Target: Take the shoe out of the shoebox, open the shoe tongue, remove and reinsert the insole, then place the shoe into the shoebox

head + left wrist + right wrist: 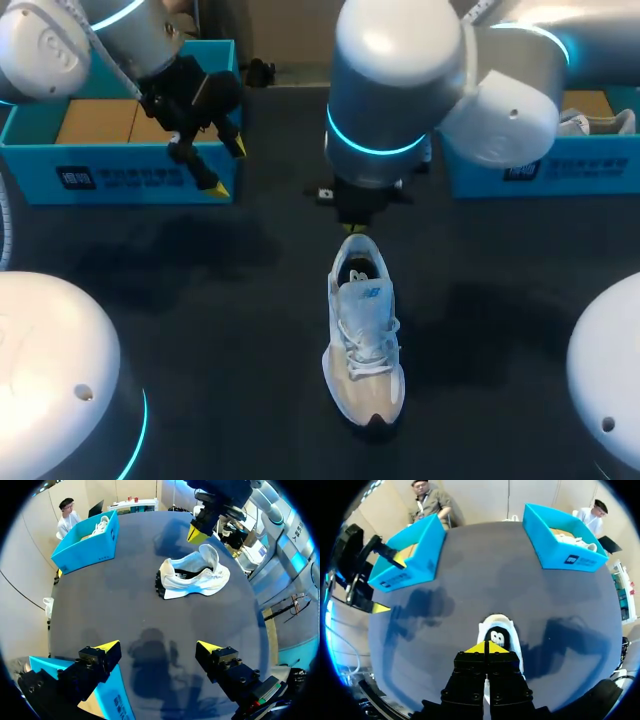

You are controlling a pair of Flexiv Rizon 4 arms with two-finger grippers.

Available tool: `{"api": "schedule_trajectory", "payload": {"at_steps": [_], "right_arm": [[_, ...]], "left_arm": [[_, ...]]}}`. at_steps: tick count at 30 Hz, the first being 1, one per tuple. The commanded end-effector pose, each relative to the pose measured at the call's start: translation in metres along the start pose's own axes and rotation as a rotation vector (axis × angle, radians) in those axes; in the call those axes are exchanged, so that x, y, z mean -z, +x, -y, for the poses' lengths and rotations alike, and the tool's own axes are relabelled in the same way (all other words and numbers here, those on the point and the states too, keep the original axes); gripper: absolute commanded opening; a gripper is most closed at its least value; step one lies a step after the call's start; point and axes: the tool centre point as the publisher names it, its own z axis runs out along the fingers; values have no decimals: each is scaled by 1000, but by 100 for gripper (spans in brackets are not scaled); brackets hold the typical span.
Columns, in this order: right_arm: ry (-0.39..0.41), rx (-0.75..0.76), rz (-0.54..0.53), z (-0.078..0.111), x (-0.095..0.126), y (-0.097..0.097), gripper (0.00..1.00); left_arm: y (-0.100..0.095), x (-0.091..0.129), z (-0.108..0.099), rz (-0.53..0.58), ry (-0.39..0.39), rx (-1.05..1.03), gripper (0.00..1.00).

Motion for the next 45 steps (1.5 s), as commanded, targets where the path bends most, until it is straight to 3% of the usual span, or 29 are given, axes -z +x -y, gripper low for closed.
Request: {"api": "schedule_trajectory", "payload": {"at_steps": [1,10,23,32,45], "right_arm": [[9,-3,51,4,-22,11,0],[-44,39,127,22,-44,13,0],[-44,39,127,22,-44,13,0],[-25,28,152,47,-66,-5,0],[20,78,243,50,-104,-26,0]], "left_arm": [[-16,-2,-13,-21,-36,0,100],[-38,8,-34,-26,-80,-52,100],[-39,12,-38,-16,-105,-106,100],[-39,12,-38,-16,-105,-106,100],[-39,12,-38,-16,-105,-106,100]]}}
